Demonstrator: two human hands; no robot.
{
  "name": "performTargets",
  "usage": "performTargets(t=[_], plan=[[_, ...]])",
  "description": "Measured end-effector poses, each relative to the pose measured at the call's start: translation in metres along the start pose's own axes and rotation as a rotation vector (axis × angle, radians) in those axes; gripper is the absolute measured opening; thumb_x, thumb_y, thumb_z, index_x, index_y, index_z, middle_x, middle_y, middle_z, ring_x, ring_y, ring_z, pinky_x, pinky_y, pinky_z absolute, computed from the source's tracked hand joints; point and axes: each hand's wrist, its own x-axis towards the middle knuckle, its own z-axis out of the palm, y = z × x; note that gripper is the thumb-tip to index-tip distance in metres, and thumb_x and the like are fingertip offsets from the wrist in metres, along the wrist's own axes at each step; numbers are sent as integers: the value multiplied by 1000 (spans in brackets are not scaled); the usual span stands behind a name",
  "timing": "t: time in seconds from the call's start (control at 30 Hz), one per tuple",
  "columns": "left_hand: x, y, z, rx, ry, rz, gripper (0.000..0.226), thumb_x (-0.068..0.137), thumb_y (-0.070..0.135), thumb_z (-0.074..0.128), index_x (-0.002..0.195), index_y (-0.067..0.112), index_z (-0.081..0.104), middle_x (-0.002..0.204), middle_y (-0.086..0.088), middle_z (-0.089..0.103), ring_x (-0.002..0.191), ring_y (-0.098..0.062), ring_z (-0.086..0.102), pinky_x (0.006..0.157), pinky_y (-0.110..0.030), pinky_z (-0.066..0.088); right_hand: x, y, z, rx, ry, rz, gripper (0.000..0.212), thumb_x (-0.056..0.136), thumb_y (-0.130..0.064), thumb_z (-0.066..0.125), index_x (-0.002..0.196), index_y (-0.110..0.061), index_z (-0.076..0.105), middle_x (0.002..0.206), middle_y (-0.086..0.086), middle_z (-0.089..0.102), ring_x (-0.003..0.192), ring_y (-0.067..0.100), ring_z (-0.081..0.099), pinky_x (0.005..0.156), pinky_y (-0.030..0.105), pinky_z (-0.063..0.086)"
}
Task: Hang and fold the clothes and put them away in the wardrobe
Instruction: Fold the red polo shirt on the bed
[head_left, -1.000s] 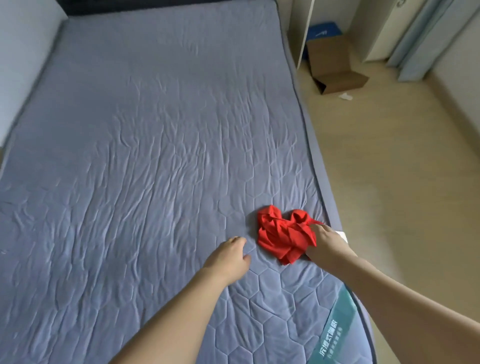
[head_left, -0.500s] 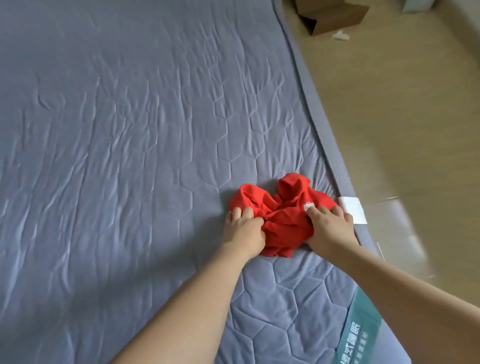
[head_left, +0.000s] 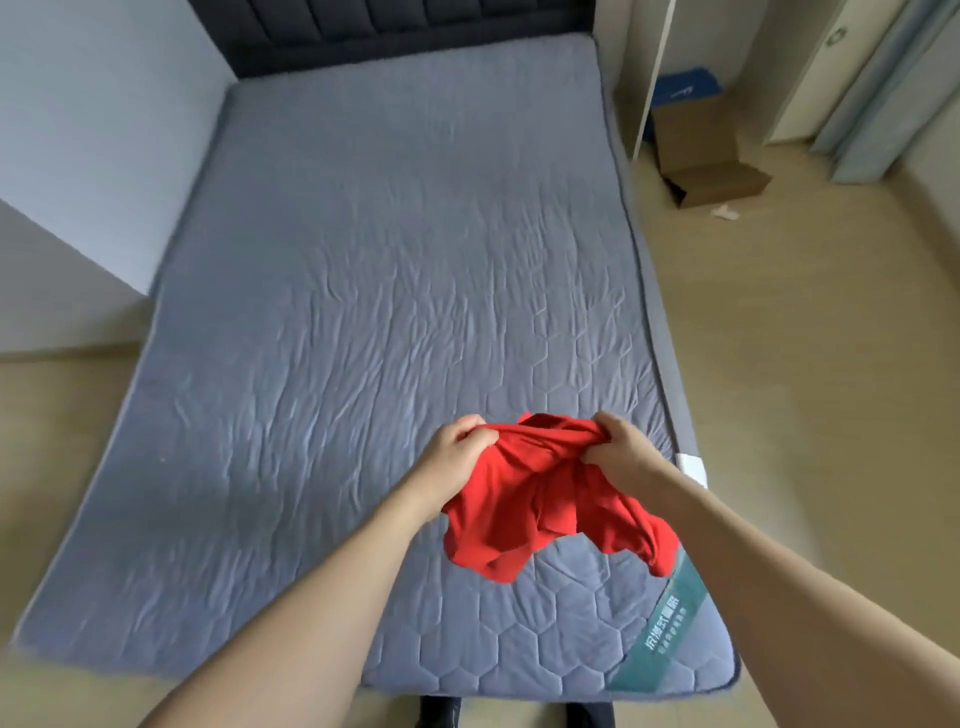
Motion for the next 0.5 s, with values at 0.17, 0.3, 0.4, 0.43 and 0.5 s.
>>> performTargets(t=[0.17, 0.3, 0.4, 0.43, 0.5], plan=[[-107, 53, -68, -284, 47, -19, 26, 67, 33, 43, 65, 12, 59, 62, 0, 61, 59, -11, 54, 58, -23, 40, -104, -114, -4, 392, 46, -200, 37, 76, 17, 37, 66, -16, 50, 46, -6, 44, 39, 7, 37, 39, 17, 29], [-149, 41, -98, -509, 228, -260, 24, 76, 37, 58, 96, 24, 60, 103, 0, 56, 92, -18, 51, 79, -35, 44, -170, -184, 13, 499, 15, -430, 14, 76, -9, 48, 67, -17, 55, 68, 1, 57, 59, 12, 49, 54, 23, 38], [-163, 32, -108, -771, 7, -254, 23, 84, 39, 61, 100, 24, 68, 102, -5, 63, 89, -23, 59, 73, -33, 48, -193, -220, 26, 478, 20, -543, 26, 77, 3, 48, 67, -19, 57, 79, -1, 64, 75, 11, 59, 68, 22, 46], [-166, 33, -112, -844, -45, -206, 28, 86, 37, 60, 104, 18, 70, 102, -9, 66, 90, -25, 63, 74, -34, 51, -196, -230, 29, 440, 15, -568, 31, 78, 11, 46, 70, -16, 59, 82, -2, 65, 77, 9, 60, 70, 20, 46], [-172, 36, -135, -869, -96, -120, 38, 89, 30, 58, 118, 5, 65, 115, -17, 66, 103, -31, 64, 87, -41, 52, -204, -251, 36, 348, 13, -602, 33, 76, 21, 44, 70, -8, 58, 84, 0, 66, 77, 6, 60, 72, 18, 46]])
